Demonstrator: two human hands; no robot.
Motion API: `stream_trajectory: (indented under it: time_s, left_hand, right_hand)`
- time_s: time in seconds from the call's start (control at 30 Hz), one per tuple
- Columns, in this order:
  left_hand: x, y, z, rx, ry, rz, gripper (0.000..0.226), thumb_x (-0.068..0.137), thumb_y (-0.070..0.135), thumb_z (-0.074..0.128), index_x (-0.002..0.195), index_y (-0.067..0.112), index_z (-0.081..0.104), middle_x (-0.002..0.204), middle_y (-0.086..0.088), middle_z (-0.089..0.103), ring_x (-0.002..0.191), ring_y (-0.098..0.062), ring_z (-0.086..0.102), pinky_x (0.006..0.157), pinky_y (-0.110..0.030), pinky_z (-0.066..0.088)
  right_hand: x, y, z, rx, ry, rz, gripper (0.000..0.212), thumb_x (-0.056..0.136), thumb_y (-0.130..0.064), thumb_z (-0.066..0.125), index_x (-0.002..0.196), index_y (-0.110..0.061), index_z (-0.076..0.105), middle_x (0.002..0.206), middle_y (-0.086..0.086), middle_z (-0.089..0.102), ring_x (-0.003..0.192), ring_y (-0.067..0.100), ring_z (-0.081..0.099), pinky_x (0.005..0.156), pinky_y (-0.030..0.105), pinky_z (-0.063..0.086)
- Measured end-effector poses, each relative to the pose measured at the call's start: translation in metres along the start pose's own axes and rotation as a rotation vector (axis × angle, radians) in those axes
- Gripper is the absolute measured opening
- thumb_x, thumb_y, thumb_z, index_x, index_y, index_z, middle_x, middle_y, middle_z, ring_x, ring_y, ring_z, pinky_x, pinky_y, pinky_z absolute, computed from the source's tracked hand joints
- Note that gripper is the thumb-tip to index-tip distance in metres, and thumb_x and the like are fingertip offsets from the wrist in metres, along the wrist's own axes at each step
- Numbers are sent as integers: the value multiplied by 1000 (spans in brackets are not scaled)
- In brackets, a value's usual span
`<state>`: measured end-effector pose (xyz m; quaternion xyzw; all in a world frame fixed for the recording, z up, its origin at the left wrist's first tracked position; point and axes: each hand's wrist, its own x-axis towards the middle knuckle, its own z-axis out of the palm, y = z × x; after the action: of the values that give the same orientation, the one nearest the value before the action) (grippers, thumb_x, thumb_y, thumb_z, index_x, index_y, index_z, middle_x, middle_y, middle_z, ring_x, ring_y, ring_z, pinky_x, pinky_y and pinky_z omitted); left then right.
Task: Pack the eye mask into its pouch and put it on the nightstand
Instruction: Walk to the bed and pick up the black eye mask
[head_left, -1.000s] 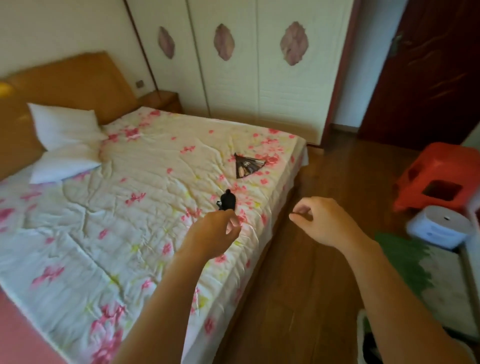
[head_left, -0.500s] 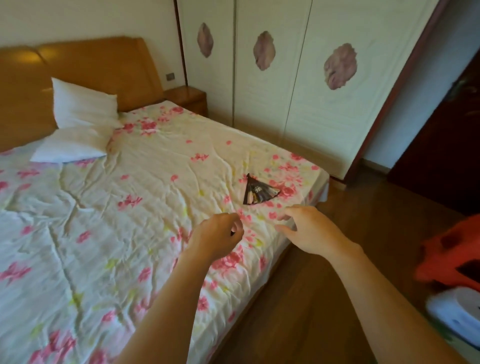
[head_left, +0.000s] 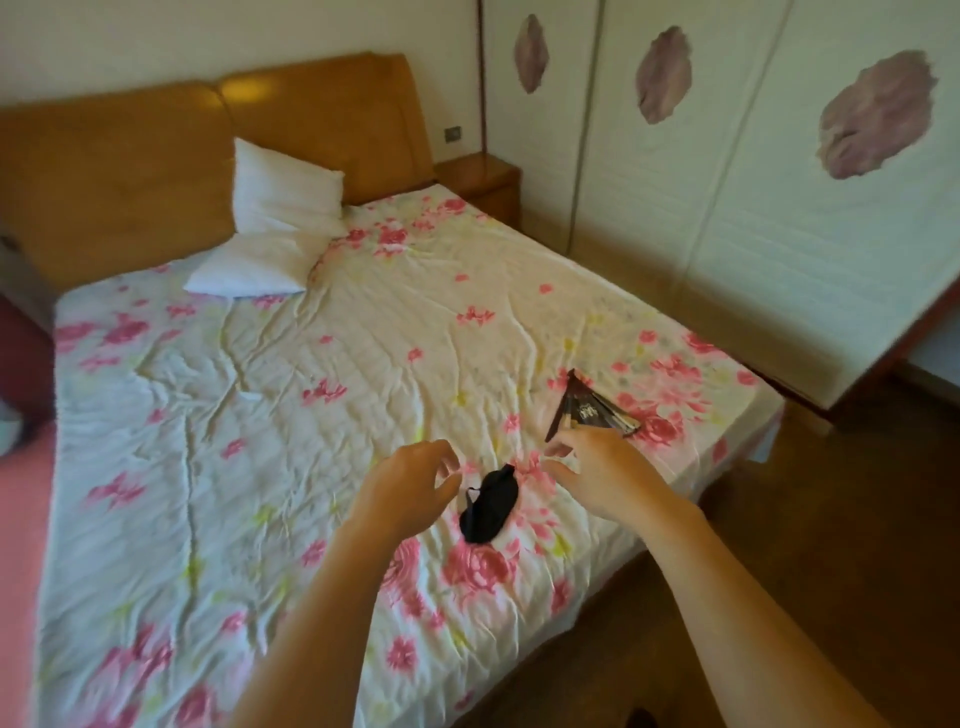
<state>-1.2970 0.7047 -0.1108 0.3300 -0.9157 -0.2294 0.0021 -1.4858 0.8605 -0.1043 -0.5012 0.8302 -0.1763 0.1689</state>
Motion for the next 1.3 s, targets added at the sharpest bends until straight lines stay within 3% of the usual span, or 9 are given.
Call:
stream_trajectory:
  time_s: [0.13, 0.23, 0.37, 0.5, 0.7, 0.9, 1.1, 1.3]
  left_hand:
    - [15, 14, 6, 2, 41, -164, 23, 96, 34, 56, 114, 22, 65, 108, 6, 71, 96, -16, 67, 85, -39, 57]
    - [20, 32, 10, 10, 87, -263, 24, 97, 38, 53, 113, 25, 65, 107, 9, 70, 96, -14, 66, 82, -36, 57]
    - [15, 38, 23, -11, 129, -382, 22, 97, 37, 54, 112, 26, 65, 106, 10, 68, 95, -15, 67, 82, -35, 56]
    - [12, 24, 36, -21, 117, -534, 24, 96, 39, 54, 112, 26, 65, 110, 7, 69, 96, -16, 66, 84, -38, 56]
    - [64, 3, 51, -118, 190, -516, 24, 97, 33, 53, 116, 23, 64, 111, 6, 68, 96, -16, 64, 79, -29, 51]
    - [99, -10, 63, -126, 131, -515, 28, 98, 35, 51, 123, 25, 60, 116, 9, 67, 101, -15, 65, 77, -30, 53]
    - [142, -49, 83, -125, 101, -571, 29, 97, 35, 53, 121, 22, 60, 122, 2, 67, 106, -22, 65, 85, -41, 56]
    - [196, -83, 163, -159, 20, -636, 31, 95, 34, 55, 121, 18, 60, 123, -3, 65, 110, -28, 64, 87, -44, 54]
  right_hand:
    - [44, 26, -2, 28, -70, -131, 32, 97, -39, 54, 119, -17, 64, 118, -1, 66, 101, 16, 63, 74, 24, 46]
    - [67, 41, -3, 4, -175, -214, 28, 98, -38, 52, 113, -18, 64, 112, 0, 68, 89, 14, 62, 64, 23, 47]
    - [101, 46, -2, -1, -263, -294, 28, 97, -38, 53, 112, -18, 64, 110, 1, 68, 92, 18, 64, 76, 35, 55]
    - [131, 36, 12, 24, -343, -386, 29, 97, -39, 54, 112, -17, 65, 110, 1, 68, 94, 17, 63, 80, 33, 54]
    - [179, 29, 24, -12, -351, -442, 28, 97, -40, 54, 111, -18, 65, 112, -1, 65, 98, 17, 62, 83, 34, 53]
    - [223, 43, 28, -38, -354, -416, 31, 97, -41, 52, 113, -18, 65, 112, -1, 63, 101, 19, 60, 84, 36, 52]
    - [278, 50, 65, -73, -393, -455, 30, 98, -36, 49, 116, -17, 63, 115, 3, 62, 101, 22, 60, 82, 37, 52]
    - [330, 88, 151, -107, -458, -499, 30, 98, -35, 50, 113, -14, 65, 114, 7, 65, 103, 27, 61, 82, 40, 52]
